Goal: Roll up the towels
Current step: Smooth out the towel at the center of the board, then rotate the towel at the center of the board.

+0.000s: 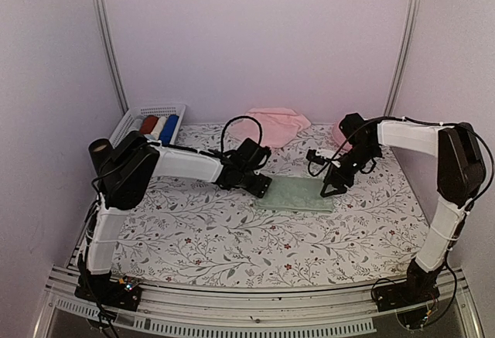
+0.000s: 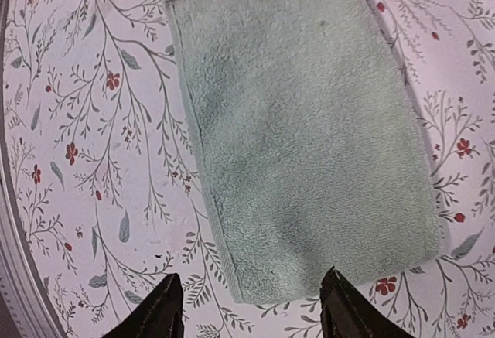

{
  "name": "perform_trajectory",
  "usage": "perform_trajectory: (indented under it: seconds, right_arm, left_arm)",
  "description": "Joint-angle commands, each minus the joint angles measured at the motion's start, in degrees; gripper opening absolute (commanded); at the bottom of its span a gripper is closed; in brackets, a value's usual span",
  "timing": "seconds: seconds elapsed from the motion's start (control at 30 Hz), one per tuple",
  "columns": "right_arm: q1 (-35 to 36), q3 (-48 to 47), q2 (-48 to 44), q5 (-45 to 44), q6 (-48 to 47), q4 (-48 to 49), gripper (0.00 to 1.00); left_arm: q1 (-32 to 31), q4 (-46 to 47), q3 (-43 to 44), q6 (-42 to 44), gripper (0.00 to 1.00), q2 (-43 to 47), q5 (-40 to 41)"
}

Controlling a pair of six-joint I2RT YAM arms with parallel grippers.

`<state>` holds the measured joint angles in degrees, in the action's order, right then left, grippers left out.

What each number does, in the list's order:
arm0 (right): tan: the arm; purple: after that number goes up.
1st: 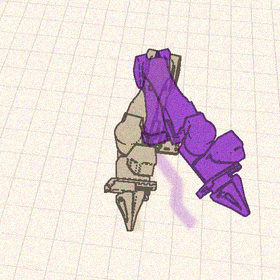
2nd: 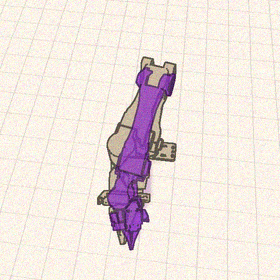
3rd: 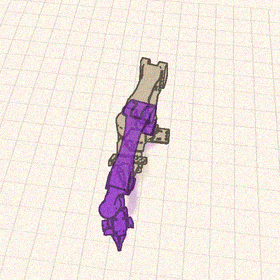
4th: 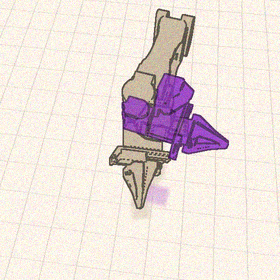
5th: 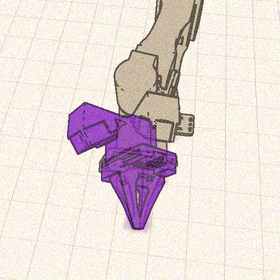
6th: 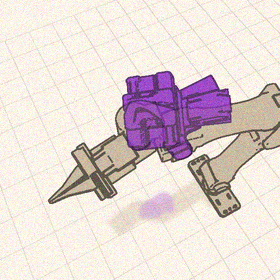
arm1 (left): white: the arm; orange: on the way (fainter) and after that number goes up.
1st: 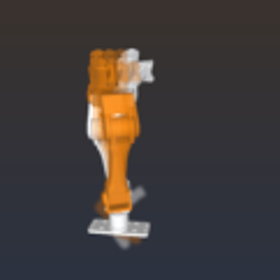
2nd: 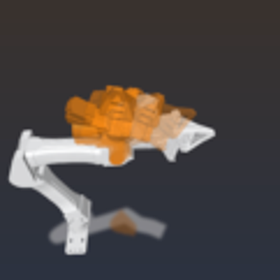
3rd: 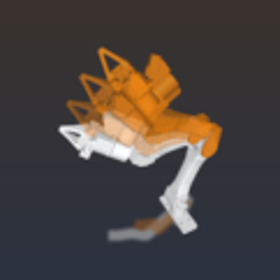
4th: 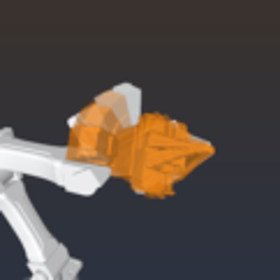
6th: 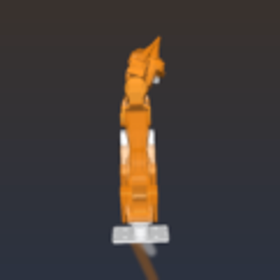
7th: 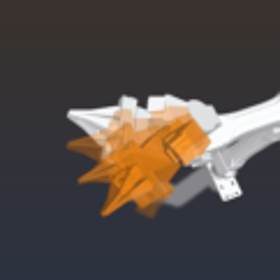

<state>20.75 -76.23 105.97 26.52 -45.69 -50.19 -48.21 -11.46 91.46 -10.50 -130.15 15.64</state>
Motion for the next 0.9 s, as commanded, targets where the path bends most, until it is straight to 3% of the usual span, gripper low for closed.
perform_trajectory:
  seconds: [0.0, 0.17, 0.3, 0.4, 0.63, 0.87]
  right_arm:
    - [0.3, 0.7, -5.0, -2.2, 2.5, 8.7, 0.66]
    - [0.3, 2.7, -2.8, -13.1, 7.8, 17.8, 0.74]
    - [0.4, 3.1, 0.3, -17.4, 9.2, 19.8, 0.85]
    - [0.4, 3.9, 0.6, -19.3, 8.6, 20.4, 1.00]
    - [1.4, 6.5, -1.2, -22.4, 4.9, 21.6, 0.99]
    - [6.8, 13.0, -1.4, -32.5, 0.0, 25.9, 0.99]
  left_arm:
    - [0.4, -1.6, 3.4, 2.3, 0.83, -3.2, 6.0]
    - [0.5, -2.8, 8.3, 4.5, 0.97, -5.3, 10.8]
    - [0.5, -2.3, 10.4, 5.2, 0.97, -3.4, 10.2]
    - [0.5, -2.0, 10.3, 5.0, 0.97, -0.9, 9.6]
    - [0.2, 1.0, 3.2, 2.4, 0.97, 7.1, 7.4]
    - [0.2, 4.1, -10.1, -0.8, 0.97, 16.5, 7.1]
